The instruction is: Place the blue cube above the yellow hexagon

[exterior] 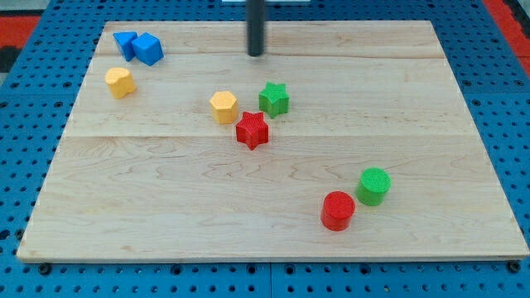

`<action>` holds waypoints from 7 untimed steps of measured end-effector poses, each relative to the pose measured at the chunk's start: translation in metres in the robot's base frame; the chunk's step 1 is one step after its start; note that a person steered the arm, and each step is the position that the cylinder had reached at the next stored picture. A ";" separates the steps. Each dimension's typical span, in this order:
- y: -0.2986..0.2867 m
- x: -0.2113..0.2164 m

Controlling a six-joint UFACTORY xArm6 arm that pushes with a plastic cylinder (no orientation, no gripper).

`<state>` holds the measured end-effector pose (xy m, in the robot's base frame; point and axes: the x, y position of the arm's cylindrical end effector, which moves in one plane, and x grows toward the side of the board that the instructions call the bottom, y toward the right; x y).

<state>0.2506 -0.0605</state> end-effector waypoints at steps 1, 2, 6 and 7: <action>-0.083 -0.040; -0.133 -0.059; -0.085 0.040; -0.122 -0.010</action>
<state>0.2407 -0.1823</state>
